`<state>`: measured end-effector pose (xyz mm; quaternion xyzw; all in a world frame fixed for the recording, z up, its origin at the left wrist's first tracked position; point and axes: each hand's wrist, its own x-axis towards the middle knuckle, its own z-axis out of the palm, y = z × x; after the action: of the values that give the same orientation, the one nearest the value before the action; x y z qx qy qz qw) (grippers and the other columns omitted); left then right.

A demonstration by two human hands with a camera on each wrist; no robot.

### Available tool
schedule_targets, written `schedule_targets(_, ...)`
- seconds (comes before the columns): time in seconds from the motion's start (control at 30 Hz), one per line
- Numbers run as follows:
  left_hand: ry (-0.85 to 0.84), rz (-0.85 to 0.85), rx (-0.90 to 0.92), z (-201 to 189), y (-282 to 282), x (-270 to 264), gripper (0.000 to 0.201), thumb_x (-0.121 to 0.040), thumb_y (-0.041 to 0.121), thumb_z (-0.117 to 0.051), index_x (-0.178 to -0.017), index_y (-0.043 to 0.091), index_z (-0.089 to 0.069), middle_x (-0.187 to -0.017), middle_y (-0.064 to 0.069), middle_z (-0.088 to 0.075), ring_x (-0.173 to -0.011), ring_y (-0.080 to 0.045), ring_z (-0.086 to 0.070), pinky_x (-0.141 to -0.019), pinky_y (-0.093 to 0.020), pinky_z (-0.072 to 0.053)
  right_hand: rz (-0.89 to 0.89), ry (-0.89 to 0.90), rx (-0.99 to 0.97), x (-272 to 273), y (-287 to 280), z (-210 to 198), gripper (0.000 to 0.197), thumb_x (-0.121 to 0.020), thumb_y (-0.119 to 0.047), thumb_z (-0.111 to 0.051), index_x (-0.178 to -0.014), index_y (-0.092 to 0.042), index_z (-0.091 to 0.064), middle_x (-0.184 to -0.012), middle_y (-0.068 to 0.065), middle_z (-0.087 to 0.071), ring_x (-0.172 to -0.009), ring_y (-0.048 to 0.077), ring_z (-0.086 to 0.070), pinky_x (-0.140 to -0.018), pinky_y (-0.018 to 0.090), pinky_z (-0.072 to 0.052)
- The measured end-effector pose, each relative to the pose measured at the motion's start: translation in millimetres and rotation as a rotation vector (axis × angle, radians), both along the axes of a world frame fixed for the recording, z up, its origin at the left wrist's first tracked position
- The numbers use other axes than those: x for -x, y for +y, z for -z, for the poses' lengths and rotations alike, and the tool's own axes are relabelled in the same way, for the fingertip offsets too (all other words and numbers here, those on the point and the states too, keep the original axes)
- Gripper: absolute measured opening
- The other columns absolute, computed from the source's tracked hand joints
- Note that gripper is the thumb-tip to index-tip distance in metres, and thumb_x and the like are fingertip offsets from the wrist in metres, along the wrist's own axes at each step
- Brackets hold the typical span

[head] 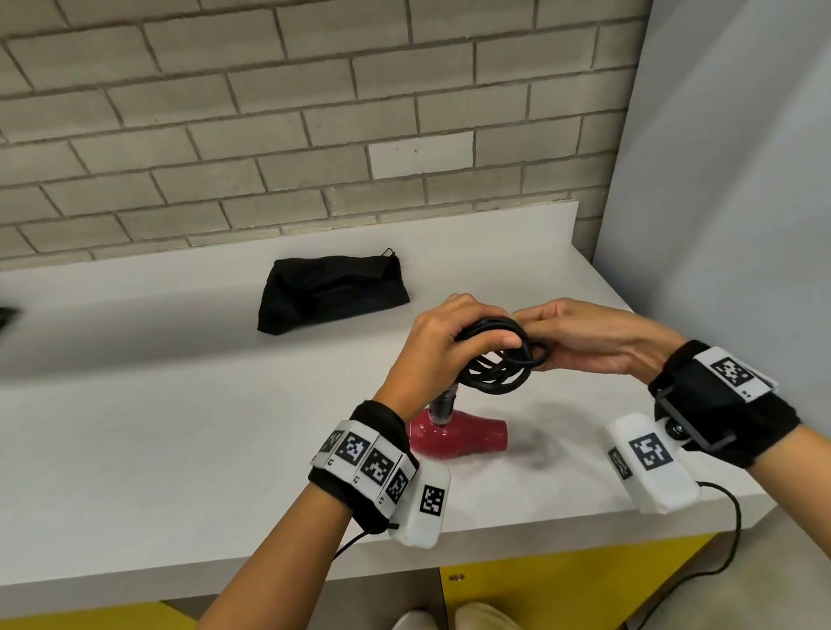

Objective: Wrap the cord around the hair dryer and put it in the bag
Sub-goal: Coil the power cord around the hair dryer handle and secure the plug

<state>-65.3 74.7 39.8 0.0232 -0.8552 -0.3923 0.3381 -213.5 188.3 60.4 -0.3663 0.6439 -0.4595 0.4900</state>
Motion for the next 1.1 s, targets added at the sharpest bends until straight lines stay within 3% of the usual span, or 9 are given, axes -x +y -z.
schedule_targets(0.17,-0.058,-0.022,0.187,-2,-3,3,0.018,-0.093,0.026,-0.056,-0.102,0.013,-0.066,-0.086,0.018,-0.056,-0.086,-0.005,-0.035,-0.08,-0.013,-0.031,-0.002,-0.027,0.008,1,3,-2,0.042,-0.084,-0.018,-0.059,-0.11,0.015,-0.053,-0.095,0.015,-0.047,-0.088,0.025,-0.037,-0.077,0.032,-0.032)
schedule_targets(0.3,-0.109,0.0,0.193,-1,-4,2,0.027,-0.1,0.032,-0.039,-0.106,0.014,-0.058,-0.095,0.013,-0.055,-0.086,-0.007,-0.036,-0.081,-0.013,-0.027,0.091,-0.088,0.08,-2,1,6,0.021,-0.095,-0.009,-0.045,-0.081,-0.001,-0.058,-0.061,0.003,-0.051,-0.064,0.015,-0.033,-0.06,0.022,-0.03)
schedule_targets(0.47,-0.16,0.039,0.157,-6,-4,-1,0.024,-0.101,0.027,-0.037,-0.11,0.015,-0.056,-0.098,0.014,-0.056,-0.093,0.007,-0.046,-0.085,-0.014,-0.032,0.062,-0.178,0.152,-3,7,15,0.031,-0.095,-0.012,-0.045,-0.075,-0.011,-0.068,-0.066,0.001,-0.05,-0.069,0.016,-0.03,-0.063,0.024,-0.033)
schedule_targets(0.53,-0.165,0.057,0.099,-6,-6,-1,0.025,-0.101,0.029,-0.038,-0.11,0.016,-0.056,-0.103,0.006,-0.06,-0.094,0.0,-0.052,-0.083,-0.012,-0.036,0.023,-0.201,0.175,-8,8,16,0.017,-0.082,-0.029,-0.064,-0.081,-0.013,-0.071,-0.083,0.008,-0.051,-0.081,0.024,-0.033,-0.069,0.025,-0.039)
schedule_targets(0.6,-0.156,0.054,0.06,-6,-6,0,0.024,-0.101,0.029,-0.039,-0.11,0.016,-0.057,-0.103,0.003,-0.062,-0.093,-0.003,-0.055,-0.082,-0.012,-0.038,-0.008,-0.218,0.196,-8,8,19,0.033,-0.07,-0.037,-0.072,-0.092,-0.012,-0.072,-0.098,0.015,-0.053,-0.095,0.028,-0.04,-0.082,0.031,-0.043)
schedule_targets(0.77,-0.14,0.122,-0.114,-6,0,0,0.017,-0.099,0.026,-0.045,-0.104,0.02,-0.059,-0.095,0.01,-0.063,-0.091,-0.003,-0.059,-0.084,-0.016,-0.043,-0.078,-0.245,0.232,-8,8,17,0.027,-0.084,-0.024,-0.053,-0.095,-0.01,-0.073,-0.099,0.009,-0.072,-0.096,0.02,-0.066,-0.086,0.031,-0.055)
schedule_targets(0.93,-0.135,0.226,-0.297,-8,0,0,0.013,-0.097,0.02,-0.05,-0.099,0.021,-0.063,-0.09,0.013,-0.065,-0.089,-0.004,-0.062,-0.085,-0.021,-0.047,-0.132,-0.327,0.235,-12,10,17,0.024,-0.083,-0.024,-0.058,-0.095,-0.008,-0.071,-0.094,0.008,-0.071,-0.09,0.018,-0.068,-0.077,0.027,-0.055)
schedule_targets(1.0,-0.121,0.193,-0.307,-9,1,1,0.013,-0.097,0.022,-0.05,-0.099,0.019,-0.062,-0.089,0.011,-0.064,-0.087,-0.004,-0.061,-0.083,-0.022,-0.048,-0.116,-0.366,0.254,-12,7,18,0.033,-0.077,-0.029,-0.066,-0.101,-0.006,-0.069,-0.1,0.009,-0.068,-0.094,0.02,-0.065,-0.082,0.029,-0.055)
schedule_targets(1.1,-0.102,0.121,-0.273,-8,2,4,0.012,-0.097,0.026,-0.049,-0.098,0.021,-0.06,-0.088,0.011,-0.063,-0.084,-0.002,-0.06,-0.081,-0.021,-0.048,-0.053,-0.39,0.28,-19,3,21,0.032,-0.087,-0.027,-0.054,-0.11,-0.007,-0.066,-0.11,0.01,-0.067,-0.105,0.022,-0.062,-0.095,0.033,-0.049)
